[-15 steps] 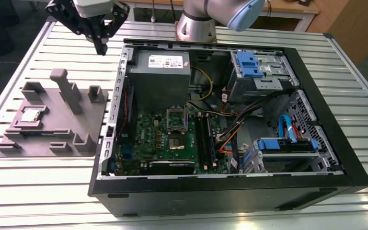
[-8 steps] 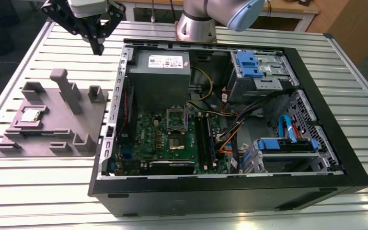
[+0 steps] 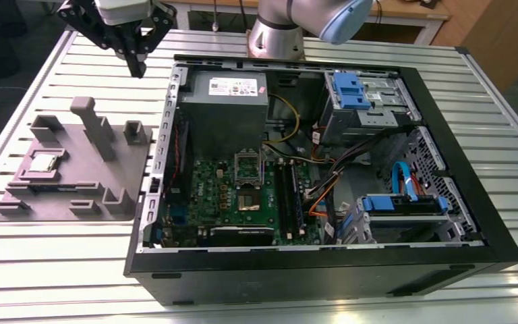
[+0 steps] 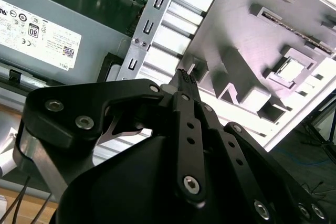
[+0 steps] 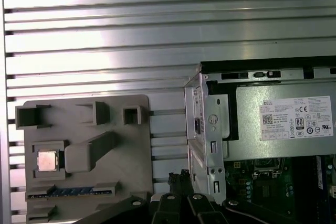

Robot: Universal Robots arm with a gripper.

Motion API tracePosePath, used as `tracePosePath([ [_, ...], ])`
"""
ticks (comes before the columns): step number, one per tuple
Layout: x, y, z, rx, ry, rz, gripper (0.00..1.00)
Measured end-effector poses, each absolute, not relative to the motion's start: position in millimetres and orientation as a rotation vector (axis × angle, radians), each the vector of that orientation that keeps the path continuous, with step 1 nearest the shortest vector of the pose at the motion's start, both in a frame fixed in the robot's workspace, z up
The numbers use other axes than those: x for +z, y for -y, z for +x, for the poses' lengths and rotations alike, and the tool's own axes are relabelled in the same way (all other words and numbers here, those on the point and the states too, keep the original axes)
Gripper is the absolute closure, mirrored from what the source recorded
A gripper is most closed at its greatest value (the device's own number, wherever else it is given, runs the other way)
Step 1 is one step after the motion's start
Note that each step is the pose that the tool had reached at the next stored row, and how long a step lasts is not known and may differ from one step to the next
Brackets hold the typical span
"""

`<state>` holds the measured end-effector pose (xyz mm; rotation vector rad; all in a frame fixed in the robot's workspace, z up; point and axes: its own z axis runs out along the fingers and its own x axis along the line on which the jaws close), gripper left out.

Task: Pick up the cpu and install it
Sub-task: 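Reach for the cpu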

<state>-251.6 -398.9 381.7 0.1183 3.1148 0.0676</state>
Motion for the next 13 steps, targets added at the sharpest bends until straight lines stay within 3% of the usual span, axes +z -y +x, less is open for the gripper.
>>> tracePosePath([
  [13,381.6,398.9,-259.1,0.068,-3.115,0.118,0.9],
])
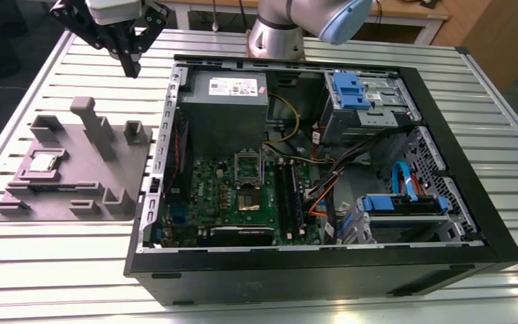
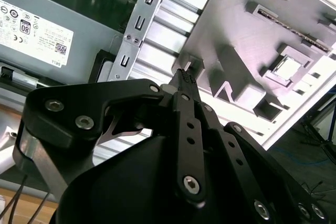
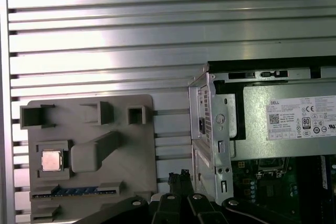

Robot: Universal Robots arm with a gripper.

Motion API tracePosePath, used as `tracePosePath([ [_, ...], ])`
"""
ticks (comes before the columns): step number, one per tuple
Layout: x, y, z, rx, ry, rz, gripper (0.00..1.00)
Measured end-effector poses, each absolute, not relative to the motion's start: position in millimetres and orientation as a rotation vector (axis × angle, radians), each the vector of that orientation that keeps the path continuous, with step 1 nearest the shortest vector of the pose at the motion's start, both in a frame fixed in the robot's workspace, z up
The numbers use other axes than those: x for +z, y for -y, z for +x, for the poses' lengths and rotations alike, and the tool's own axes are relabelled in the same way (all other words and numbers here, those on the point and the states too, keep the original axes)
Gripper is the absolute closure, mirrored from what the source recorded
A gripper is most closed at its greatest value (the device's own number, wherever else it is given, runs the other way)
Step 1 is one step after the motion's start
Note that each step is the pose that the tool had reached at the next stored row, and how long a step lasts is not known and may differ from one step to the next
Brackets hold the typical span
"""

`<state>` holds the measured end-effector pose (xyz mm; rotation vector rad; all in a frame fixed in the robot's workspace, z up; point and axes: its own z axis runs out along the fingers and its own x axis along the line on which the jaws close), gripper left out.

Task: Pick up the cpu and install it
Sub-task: 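Reach for the cpu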

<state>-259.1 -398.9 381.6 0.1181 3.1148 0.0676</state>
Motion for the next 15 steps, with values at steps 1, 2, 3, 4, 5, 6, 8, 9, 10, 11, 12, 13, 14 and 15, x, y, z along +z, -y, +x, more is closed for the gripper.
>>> tracePosePath([
  [1,381.6,399.0,-259.6,0.068,-3.115,0.118,0.9],
  [2,381.6,398.9,-260.2,0.068,-3.115,0.118,0.9],
  [3,381.5,398.9,-260.8,0.068,-3.115,0.118,0.9],
  [4,381.4,398.9,-261.3,0.068,-3.115,0.118,0.9],
  [5,381.4,398.9,-261.7,0.068,-3.115,0.118,0.9],
  [6,381.3,398.9,-261.9,0.068,-3.115,0.118,0.9],
  [8,381.1,398.9,-262.7,0.068,-3.115,0.118,0.9],
  [9,381.0,398.9,-263.0,0.068,-3.115,0.118,0.9],
  [10,380.8,399.0,-263.4,0.067,-3.116,0.118,0.9],
  [11,380.8,398.9,-263.6,0.067,-3.116,0.118,0.9],
  [12,380.7,399.0,-263.9,0.067,-3.117,0.118,0.9],
  [13,380.6,399.0,-264.0,0.067,-3.117,0.118,0.9],
  [14,380.6,398.9,-264.2,0.067,-3.117,0.118,0.9],
  [15,380.5,398.9,-264.3,0.067,-3.117,0.118,0.9],
])
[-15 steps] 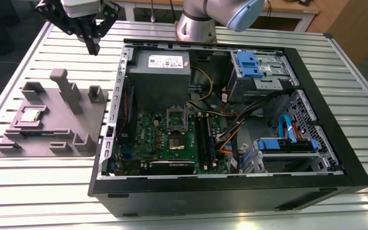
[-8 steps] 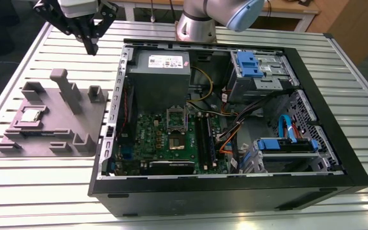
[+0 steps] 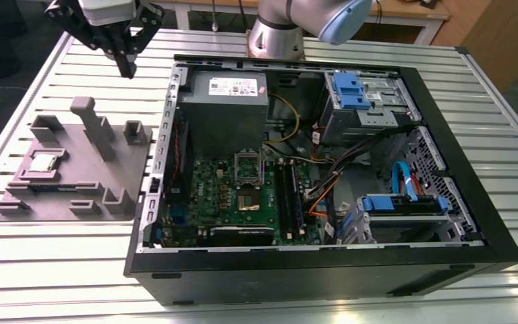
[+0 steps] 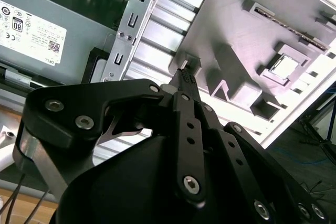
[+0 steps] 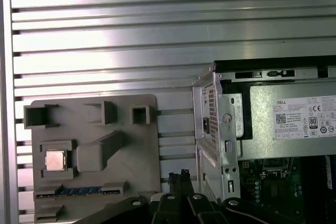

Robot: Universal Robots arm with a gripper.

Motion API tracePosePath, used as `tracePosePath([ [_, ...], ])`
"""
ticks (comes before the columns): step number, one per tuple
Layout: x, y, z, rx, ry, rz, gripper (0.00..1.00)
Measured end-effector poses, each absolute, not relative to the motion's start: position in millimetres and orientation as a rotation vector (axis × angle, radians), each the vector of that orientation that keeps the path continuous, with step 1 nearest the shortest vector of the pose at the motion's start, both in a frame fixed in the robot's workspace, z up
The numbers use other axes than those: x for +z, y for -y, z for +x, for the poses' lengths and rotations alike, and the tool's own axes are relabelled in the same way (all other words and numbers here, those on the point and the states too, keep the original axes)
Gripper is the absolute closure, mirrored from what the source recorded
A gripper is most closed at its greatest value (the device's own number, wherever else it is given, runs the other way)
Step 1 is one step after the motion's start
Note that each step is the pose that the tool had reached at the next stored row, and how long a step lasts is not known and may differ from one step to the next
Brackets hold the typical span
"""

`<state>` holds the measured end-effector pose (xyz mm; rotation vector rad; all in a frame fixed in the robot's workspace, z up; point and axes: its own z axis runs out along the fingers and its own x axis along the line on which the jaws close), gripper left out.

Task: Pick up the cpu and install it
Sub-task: 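Reach for the cpu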

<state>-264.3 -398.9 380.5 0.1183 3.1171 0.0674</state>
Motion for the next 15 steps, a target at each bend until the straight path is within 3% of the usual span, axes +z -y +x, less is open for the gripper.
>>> tracePosePath([
  [15,379.8,398.9,-271.2,0.067,-3.118,0.118,0.9],
])
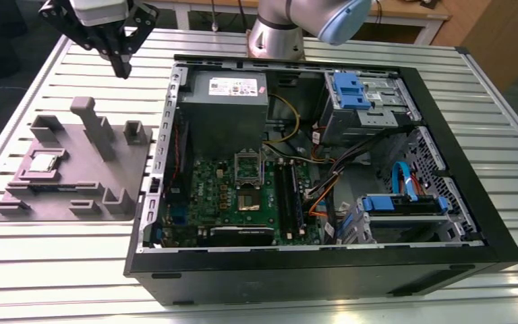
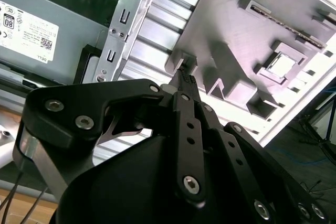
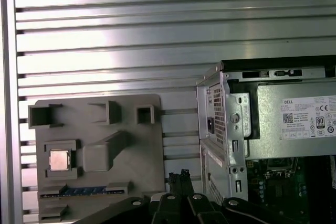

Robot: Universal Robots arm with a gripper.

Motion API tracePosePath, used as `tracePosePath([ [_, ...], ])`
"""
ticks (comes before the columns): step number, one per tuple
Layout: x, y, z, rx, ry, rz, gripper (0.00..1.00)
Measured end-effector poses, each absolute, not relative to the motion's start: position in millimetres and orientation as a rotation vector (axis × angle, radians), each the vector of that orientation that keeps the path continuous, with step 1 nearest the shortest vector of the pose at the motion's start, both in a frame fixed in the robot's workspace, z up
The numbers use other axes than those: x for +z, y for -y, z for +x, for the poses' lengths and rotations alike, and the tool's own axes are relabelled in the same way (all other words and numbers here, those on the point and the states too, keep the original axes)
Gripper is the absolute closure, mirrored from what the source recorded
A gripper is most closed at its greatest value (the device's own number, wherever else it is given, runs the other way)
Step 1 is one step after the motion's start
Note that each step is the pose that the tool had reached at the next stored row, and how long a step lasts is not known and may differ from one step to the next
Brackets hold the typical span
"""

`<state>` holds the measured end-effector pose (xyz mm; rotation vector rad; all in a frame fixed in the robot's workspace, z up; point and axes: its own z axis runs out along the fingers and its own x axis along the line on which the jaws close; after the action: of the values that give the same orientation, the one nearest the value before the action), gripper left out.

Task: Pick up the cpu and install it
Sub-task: 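Reach for the cpu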

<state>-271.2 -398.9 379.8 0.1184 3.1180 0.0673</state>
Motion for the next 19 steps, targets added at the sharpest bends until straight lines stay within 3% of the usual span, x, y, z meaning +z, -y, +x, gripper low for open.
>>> tracePosePath([
  [19,379.1,399.0,-281.8,0.067,-3.118,0.118,0.9],
])
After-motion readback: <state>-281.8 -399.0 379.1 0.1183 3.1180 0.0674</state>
